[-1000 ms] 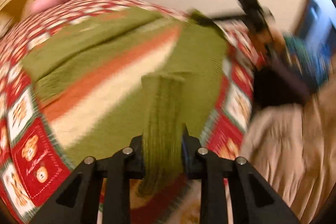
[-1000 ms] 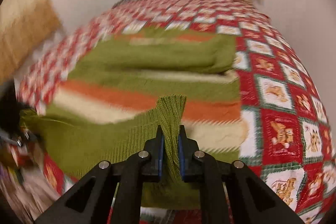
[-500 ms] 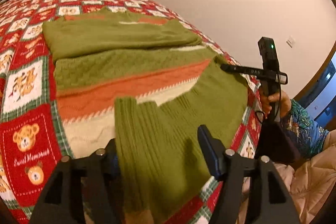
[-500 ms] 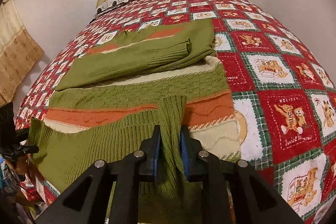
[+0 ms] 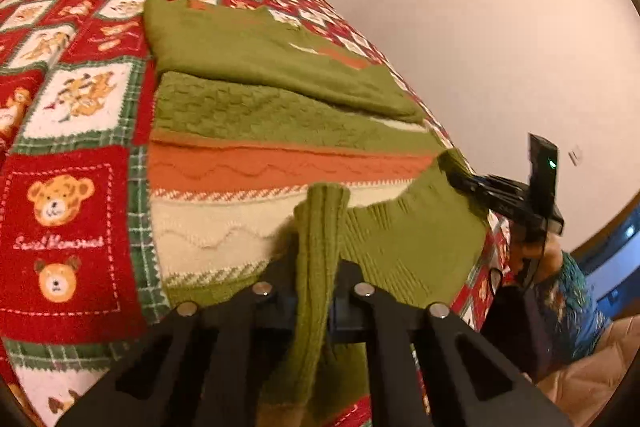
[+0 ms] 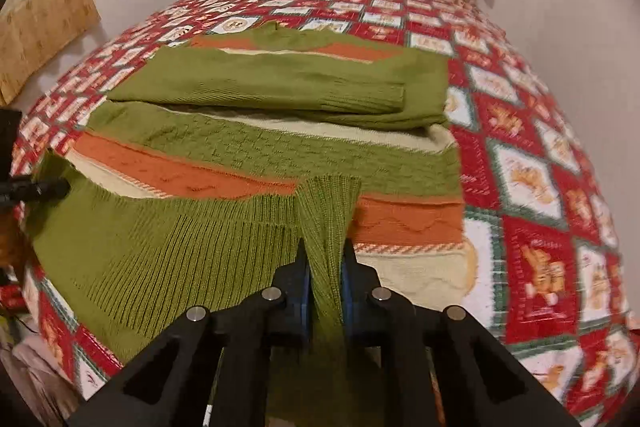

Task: Fold small clothes
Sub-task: 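Carry the hem over toward the collar with both tools and lay it down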

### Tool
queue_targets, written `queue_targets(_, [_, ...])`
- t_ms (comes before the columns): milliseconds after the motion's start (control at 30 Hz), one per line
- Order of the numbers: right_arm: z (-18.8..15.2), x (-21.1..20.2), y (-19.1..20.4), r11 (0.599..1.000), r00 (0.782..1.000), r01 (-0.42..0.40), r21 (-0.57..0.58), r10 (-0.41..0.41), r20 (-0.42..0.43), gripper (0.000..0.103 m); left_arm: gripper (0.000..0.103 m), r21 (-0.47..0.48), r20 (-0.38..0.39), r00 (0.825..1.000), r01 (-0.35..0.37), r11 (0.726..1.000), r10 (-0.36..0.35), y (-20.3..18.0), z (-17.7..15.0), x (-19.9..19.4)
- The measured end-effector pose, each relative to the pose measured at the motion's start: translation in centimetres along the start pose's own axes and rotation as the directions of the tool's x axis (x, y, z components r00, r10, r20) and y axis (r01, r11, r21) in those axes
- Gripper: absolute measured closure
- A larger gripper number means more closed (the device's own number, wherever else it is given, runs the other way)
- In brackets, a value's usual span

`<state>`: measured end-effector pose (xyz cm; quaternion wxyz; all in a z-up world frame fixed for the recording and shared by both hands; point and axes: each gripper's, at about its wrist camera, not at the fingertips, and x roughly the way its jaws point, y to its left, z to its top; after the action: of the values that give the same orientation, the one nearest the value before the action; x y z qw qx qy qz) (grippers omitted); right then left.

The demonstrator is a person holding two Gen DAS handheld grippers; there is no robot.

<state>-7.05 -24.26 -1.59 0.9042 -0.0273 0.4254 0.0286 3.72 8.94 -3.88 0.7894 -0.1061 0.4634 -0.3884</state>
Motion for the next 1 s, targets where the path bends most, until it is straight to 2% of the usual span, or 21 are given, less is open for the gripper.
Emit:
queue_targets(133, [1.0, -3.1, -1.6, 0.993, 0.994, -0.062, 0.098, 0.052, 0.098, 0.092, 0.093, 0.032, 0.037, 0.999, -0.027, 0.999, 0.026, -1.1, 1.4, -1.0])
queue_targets(200, [1.8, -4.3, -2.3, 0.989, 0.989, -0.066, 0.135, 0.047, 0.143, 0.092, 0.093, 0.036, 0.066, 0.997, -0.043, 0.998, 0.041, -1.7, 2.7, -1.5])
queue_targets(267, [3.0, -4.9, -2.8, 0.988, 0.983, -0.051, 0.147, 0.024, 0.180, 0.092, 0.093, 0.019, 0.093, 0.994, -0.058, 0.998, 0.056, -1.6, 4.6, -1.9])
queue_targets(433, [6.6, -3.9, -2.8, 0.993, 0.978, 0.017, 0.120, -0.041, 0.203, 0.092, 0.093, 0.003, 0.129, 0.984, -0.122, 0.993, 0.120, -1.0, 8.8, -1.2])
queue_targets(733, [16.2, 1.8, -4.8, 0.992, 0.970, 0.092, 0.086, -0.109, 0.217, 0.092, 0.093, -0.114, 0.139, 0.974, -0.162, 0.980, 0.177, 3.0, 18.7, 2.8])
queue_targets(900, [21.2, 6.8, -6.3, 0.986, 0.965, 0.128, 0.106, -0.148, 0.216, 0.092, 0.093, -0.140, 0.143, 0.963, -0.209, 0.968, 0.229, 5.2, 23.2, 5.8])
queue_targets(1000, [22.8, 10.5, -7.1, 0.980, 0.963, 0.153, 0.129, -0.177, 0.202, 0.092, 0.093, -0.178, 0.144, 0.955, -0.231, 0.956, 0.258, 6.8, 24.9, 7.8])
